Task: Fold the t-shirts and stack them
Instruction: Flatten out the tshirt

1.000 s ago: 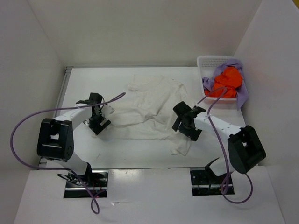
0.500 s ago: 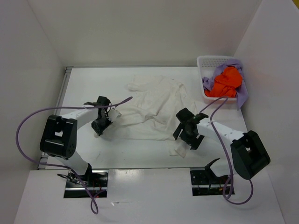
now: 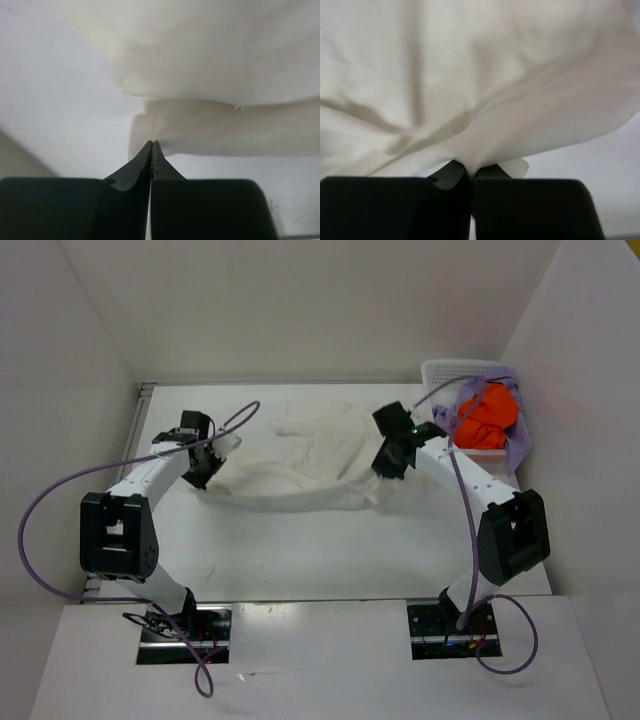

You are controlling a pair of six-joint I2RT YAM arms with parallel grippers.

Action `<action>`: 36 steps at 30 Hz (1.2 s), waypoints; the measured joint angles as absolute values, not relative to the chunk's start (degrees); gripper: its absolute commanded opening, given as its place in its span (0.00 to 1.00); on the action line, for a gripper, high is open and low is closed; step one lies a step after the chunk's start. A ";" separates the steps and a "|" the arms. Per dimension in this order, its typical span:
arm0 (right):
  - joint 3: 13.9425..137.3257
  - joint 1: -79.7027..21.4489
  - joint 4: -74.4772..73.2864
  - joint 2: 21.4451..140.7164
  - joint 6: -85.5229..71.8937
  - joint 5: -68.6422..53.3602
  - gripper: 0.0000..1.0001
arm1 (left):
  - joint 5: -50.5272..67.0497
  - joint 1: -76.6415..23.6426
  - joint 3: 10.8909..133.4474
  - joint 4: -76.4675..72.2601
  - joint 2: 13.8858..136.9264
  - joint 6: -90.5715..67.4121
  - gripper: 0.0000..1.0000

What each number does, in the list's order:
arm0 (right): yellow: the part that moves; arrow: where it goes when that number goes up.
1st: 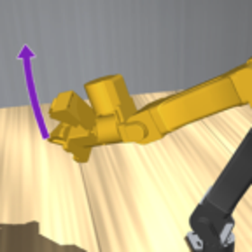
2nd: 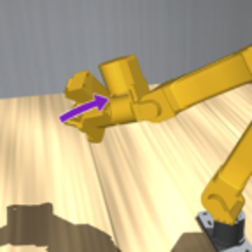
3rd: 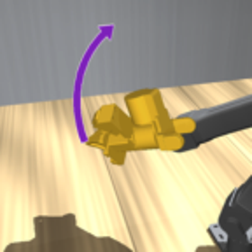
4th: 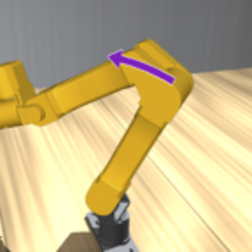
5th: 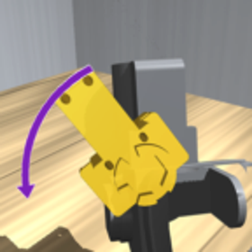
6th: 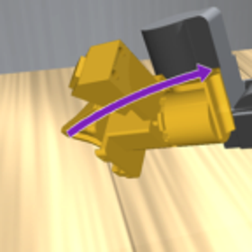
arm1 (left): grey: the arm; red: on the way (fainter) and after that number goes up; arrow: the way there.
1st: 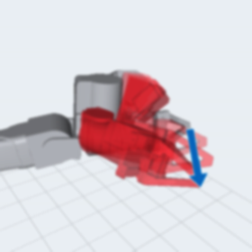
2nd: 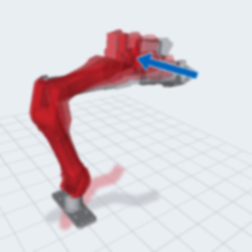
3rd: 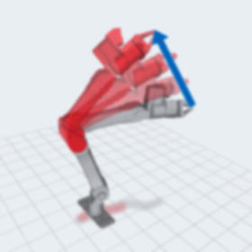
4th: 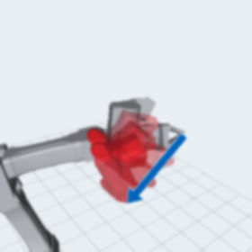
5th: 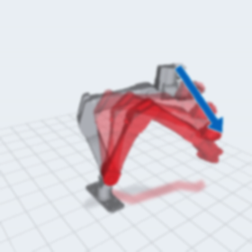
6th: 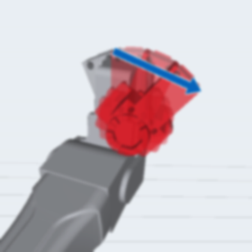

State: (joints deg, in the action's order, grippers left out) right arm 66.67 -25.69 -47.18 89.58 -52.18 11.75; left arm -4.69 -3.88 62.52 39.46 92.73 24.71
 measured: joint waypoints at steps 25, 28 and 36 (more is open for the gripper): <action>138.32 -20.71 -50.06 114.91 -31.81 12.62 0.00 | -16.71 -2.02 109.06 28.29 90.56 31.90 0.00; 141.08 -22.04 -51.11 108.05 -30.09 19.42 0.00 | -17.37 -2.74 109.03 23.90 81.49 32.88 0.00; 96.68 -34.48 -49.28 78.56 -34.46 24.25 0.00 | -17.78 -4.05 75.13 27.94 59.13 32.73 0.00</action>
